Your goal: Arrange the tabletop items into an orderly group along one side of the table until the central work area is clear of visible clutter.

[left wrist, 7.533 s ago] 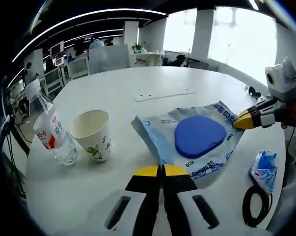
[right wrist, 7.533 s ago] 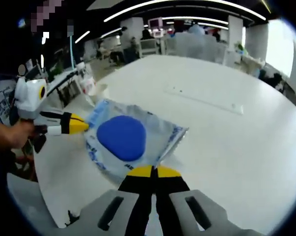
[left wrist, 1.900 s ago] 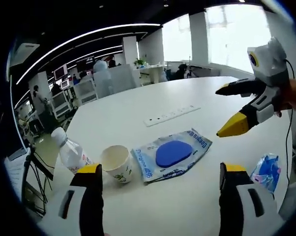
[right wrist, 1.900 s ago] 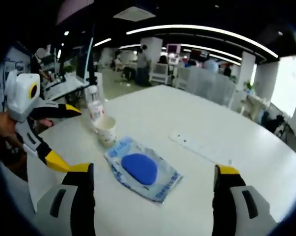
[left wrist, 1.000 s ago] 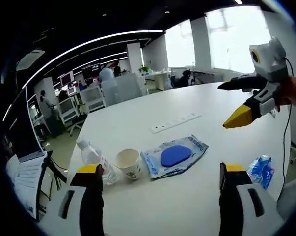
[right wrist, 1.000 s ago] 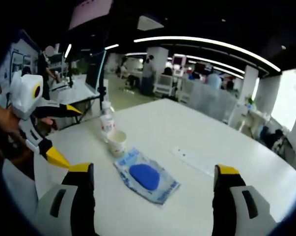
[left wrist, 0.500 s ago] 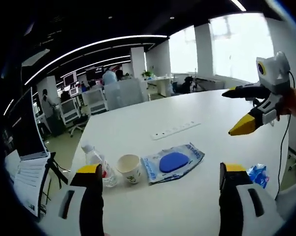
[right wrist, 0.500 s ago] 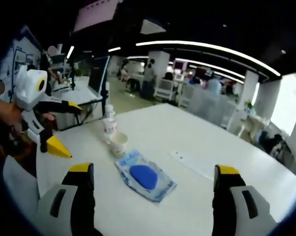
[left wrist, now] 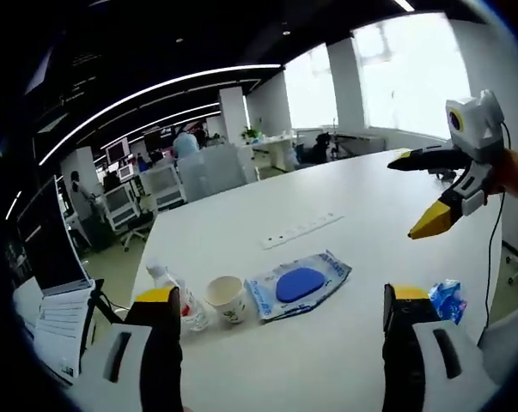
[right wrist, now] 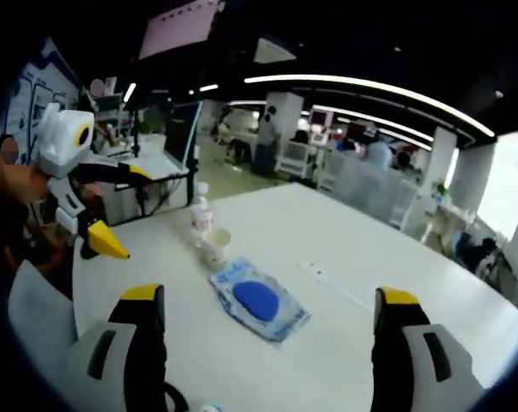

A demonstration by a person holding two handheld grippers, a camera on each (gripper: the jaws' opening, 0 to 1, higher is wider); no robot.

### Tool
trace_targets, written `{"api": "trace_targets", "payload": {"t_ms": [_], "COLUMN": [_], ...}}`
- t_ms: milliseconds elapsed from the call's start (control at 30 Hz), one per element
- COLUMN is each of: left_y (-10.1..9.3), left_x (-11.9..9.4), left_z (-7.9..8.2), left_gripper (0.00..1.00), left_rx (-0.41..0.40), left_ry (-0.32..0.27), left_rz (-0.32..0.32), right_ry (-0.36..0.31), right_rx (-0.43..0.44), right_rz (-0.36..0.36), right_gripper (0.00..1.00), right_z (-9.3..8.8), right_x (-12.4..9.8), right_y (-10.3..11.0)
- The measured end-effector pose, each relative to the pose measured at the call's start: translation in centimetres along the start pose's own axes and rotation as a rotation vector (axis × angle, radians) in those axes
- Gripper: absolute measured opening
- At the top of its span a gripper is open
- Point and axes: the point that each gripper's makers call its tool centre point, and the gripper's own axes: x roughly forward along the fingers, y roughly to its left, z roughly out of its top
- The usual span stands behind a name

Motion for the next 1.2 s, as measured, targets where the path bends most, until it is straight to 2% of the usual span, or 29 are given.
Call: {"api": "trace_targets", "payload": {"t_ms": [133, 200, 433, 633, 900, 1200], "left_y": [-0.4, -0.3, -0.4, -1.1, -2.5, -5.1], "left_x": [-0.3, -0.4, -0.6, -0.8, -1.4, -1.3], "left_z": [-0.3, -0.8, -0.6, -0.6, 0.0, -0.9], "left_gripper": [0.97, 0.97, 0.96, 0.96, 0.96, 0.95], "left_rx": [-0.022, -0.002, 0.003, -0.033, 0.005, 0.032], "left_ry": [-0.004, 0.016, 0.016, 0.0, -0.034, -0.033], "left_rz": [-0.011, -0.009, -0.019, -0.041, -0.076, -0.114], "right_ry": [0.0, -0.005, -0.006, -0.018, -0.023, -0.047], "right_rx": [-0.006, 0.004, 0.028, 0.052, 0.057, 0.062], "right_rz": [-0.006, -0.011, -0.028, -0.035, -0.047, -0.091], "right_gripper": [0.99, 0.99, 0.99, 1.0, 1.0, 1.0], "right_z": [-0.6, -0.8, -1.9, -2.9, -4.3, -5.8], "right_x": [-1.0, -1.5, -3.4, -4.8, -7.3, -10.5], "right_y": [-0.1, -0.1, -0.5, -0.2, -0.5, -1.8]}}
